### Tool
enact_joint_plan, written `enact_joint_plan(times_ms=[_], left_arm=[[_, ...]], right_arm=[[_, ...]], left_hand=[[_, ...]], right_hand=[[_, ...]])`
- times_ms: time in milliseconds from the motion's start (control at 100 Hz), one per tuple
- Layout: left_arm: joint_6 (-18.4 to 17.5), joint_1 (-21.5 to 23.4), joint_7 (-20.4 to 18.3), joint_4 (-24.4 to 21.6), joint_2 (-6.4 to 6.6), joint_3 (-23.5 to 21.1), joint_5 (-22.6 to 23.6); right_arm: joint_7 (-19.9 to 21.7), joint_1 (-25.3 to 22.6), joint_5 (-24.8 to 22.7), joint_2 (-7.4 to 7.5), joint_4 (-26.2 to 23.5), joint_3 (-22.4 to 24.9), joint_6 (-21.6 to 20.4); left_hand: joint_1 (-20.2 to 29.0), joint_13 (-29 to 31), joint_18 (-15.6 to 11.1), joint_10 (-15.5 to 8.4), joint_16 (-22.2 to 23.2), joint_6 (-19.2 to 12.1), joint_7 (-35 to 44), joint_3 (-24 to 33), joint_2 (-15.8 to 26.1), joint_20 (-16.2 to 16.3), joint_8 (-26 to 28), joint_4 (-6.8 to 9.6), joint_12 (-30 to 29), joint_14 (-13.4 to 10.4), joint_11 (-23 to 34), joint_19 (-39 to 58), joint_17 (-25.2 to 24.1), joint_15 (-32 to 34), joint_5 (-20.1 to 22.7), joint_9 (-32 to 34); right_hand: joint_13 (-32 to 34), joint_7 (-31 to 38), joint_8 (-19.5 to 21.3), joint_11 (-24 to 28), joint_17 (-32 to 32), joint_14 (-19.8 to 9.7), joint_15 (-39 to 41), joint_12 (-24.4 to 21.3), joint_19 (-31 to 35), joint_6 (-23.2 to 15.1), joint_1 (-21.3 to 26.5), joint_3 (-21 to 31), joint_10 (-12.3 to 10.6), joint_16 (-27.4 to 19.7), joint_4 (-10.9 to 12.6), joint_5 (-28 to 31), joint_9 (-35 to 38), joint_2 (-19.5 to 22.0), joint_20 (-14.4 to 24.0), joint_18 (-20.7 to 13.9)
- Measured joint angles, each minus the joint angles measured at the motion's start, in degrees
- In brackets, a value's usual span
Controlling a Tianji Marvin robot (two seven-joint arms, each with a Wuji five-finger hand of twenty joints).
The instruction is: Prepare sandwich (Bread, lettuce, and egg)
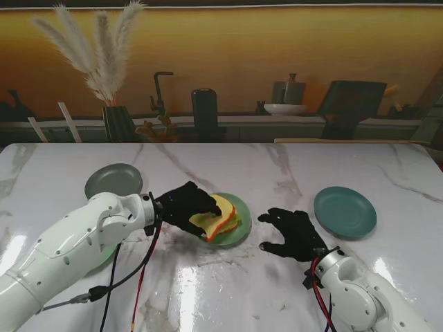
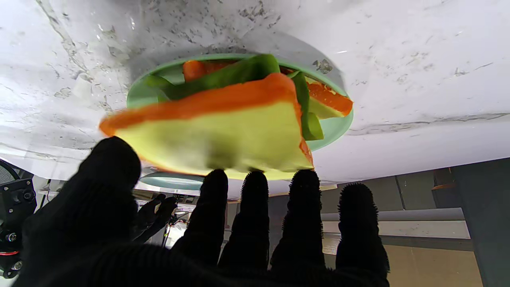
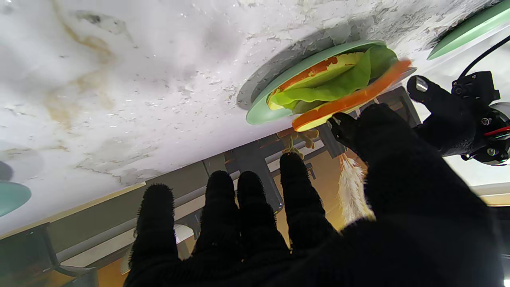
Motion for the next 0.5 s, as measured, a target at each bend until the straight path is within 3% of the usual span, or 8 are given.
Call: enact_joint_plan(times_ms=[310, 500], left_arm=[[0.3, 1.8, -0.1, -1.1, 0.08, -2.7, 0.4], [3.0, 6.2, -0.5, -4.6, -0.11, -8.3, 0.0]], right_arm=[[0.1, 0.0, 0.1, 0.0, 0.0, -0.1, 0.2], [-0.4, 0.1, 0.0, -0.02, 0.1, -0.1, 0.1]], left_hand=[[0.0, 0.0, 0.0, 0.5, 0.0, 0.0, -0.9, -2.0, 0.7, 0.0, -0.6, -0.56, -0.8, 0.0, -0.4, -0.1, -0.1, -0.4, 0.0, -0.7], [0.0, 0.0, 0.1, 0.6, -0.2, 0.0, -0.9, -2.6, 0.7, -0.5, -0.6, -0.56, -1.2, 0.0, -0.8, -1.1, -0.1, -0.8, 0.0, -0.7]], right_hand=[[0.0, 0.0, 0.0, 0.0, 0.0, 0.0, 0.0, 0.0, 0.0, -0.5, 0.0, 0.0, 0.0, 0.0, 0.0, 0.0, 0.0, 0.0, 0.0, 0.0], [0.0, 0.0, 0.0, 0.0, 0.0, 0.0, 0.0, 0.0, 0.0, -0.5, 0.0, 0.0, 0.0, 0.0, 0.0, 0.0, 0.0, 0.0, 0.0, 0.0]])
